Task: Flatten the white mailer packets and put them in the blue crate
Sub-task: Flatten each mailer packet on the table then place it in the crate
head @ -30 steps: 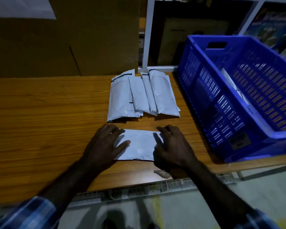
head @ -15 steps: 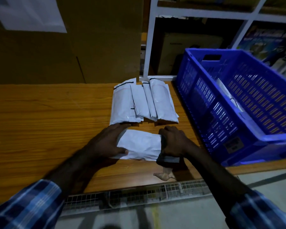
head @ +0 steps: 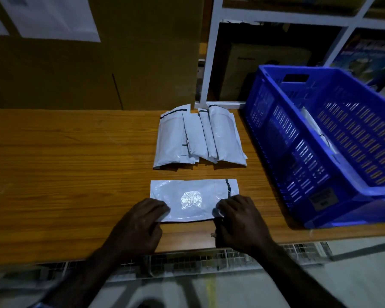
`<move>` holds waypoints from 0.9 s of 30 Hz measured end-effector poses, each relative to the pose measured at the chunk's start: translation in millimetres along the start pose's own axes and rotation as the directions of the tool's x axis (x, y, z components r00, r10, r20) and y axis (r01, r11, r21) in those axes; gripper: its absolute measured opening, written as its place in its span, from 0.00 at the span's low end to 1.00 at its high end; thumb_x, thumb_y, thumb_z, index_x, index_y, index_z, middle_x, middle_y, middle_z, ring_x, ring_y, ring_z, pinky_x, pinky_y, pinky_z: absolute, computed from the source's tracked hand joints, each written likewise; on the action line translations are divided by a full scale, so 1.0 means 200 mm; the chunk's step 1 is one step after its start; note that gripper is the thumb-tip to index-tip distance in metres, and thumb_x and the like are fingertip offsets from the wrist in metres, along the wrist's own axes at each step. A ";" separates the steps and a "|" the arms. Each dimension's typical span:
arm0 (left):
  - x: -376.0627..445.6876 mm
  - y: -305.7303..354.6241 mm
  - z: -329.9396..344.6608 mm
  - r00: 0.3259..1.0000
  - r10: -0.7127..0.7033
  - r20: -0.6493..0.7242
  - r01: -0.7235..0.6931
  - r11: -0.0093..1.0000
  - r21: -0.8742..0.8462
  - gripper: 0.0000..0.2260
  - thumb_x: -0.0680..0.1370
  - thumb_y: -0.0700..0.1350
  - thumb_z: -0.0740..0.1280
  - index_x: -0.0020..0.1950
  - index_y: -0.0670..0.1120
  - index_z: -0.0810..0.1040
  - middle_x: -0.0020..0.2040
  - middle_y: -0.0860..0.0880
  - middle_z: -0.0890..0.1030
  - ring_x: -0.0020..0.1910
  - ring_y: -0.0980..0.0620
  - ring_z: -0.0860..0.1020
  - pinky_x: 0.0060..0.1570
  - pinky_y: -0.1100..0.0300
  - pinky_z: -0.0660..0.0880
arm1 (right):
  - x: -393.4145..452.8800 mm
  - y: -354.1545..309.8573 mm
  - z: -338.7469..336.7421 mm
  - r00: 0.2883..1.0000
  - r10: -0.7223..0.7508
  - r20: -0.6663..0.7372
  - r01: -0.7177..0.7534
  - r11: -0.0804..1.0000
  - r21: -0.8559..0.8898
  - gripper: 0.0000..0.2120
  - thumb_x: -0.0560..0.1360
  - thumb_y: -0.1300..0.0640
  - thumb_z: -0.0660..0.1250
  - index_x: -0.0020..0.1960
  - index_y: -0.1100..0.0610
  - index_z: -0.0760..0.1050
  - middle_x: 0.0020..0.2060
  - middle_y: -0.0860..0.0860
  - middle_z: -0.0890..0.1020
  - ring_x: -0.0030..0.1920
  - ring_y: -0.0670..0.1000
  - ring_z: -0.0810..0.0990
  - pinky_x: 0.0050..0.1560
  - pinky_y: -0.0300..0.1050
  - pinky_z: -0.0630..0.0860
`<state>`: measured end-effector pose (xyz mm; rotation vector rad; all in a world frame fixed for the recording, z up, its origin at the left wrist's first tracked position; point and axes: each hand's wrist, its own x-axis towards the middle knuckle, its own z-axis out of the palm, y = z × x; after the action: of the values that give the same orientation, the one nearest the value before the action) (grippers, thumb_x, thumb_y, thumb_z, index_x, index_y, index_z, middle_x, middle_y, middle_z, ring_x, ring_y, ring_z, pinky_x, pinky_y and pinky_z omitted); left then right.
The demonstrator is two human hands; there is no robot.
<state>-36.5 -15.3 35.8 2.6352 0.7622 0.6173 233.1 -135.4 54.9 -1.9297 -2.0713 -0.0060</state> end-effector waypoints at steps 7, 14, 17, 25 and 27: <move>0.09 0.07 0.14 0.970 -0.243 -0.022 0.244 0.970 0.021 0.27 0.82 0.56 0.48 0.78 0.44 0.60 0.78 0.49 0.56 0.78 0.52 0.52 0.76 0.60 0.48 | 0.21 -0.23 0.16 0.999 -0.003 -0.043 0.004 1.000 0.018 0.20 0.82 0.55 0.55 0.67 0.65 0.72 0.67 0.62 0.75 0.67 0.60 0.72 0.70 0.57 0.66; 0.13 0.02 0.27 0.954 -0.297 0.049 0.291 0.951 0.101 0.27 0.82 0.57 0.38 0.79 0.46 0.47 0.80 0.50 0.47 0.79 0.55 0.44 0.75 0.59 0.41 | 0.28 -0.28 0.33 0.996 -0.055 -0.070 0.057 0.998 0.035 0.24 0.81 0.60 0.60 0.74 0.69 0.64 0.74 0.65 0.64 0.77 0.61 0.59 0.75 0.60 0.58; 0.13 0.03 0.27 0.959 -0.280 0.038 0.271 0.949 0.163 0.25 0.83 0.52 0.45 0.79 0.43 0.52 0.79 0.46 0.54 0.79 0.50 0.51 0.75 0.56 0.45 | 0.26 -0.27 0.36 0.996 -0.040 -0.085 0.042 0.999 0.020 0.23 0.84 0.56 0.54 0.77 0.65 0.61 0.77 0.60 0.61 0.79 0.57 0.53 0.76 0.58 0.56; 0.15 0.04 0.26 0.955 -0.292 0.058 0.265 0.922 0.282 0.25 0.82 0.49 0.49 0.76 0.39 0.61 0.76 0.42 0.62 0.76 0.46 0.60 0.73 0.53 0.51 | 0.29 -0.24 0.40 0.999 -0.033 -0.025 0.032 0.999 -0.011 0.24 0.83 0.55 0.54 0.75 0.64 0.64 0.75 0.61 0.64 0.78 0.57 0.58 0.76 0.58 0.57; 0.16 0.04 0.25 0.958 -0.282 0.052 0.257 0.926 0.275 0.27 0.82 0.51 0.43 0.78 0.40 0.57 0.78 0.44 0.56 0.77 0.47 0.56 0.76 0.54 0.45 | 0.30 -0.24 0.38 1.000 -0.030 -0.005 0.031 0.999 0.034 0.24 0.83 0.54 0.53 0.76 0.64 0.64 0.76 0.60 0.64 0.78 0.56 0.58 0.77 0.58 0.55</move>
<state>15.0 -13.8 6.9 2.6977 1.2296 0.3359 166.3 -66.3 6.4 -1.8763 -2.0840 0.0181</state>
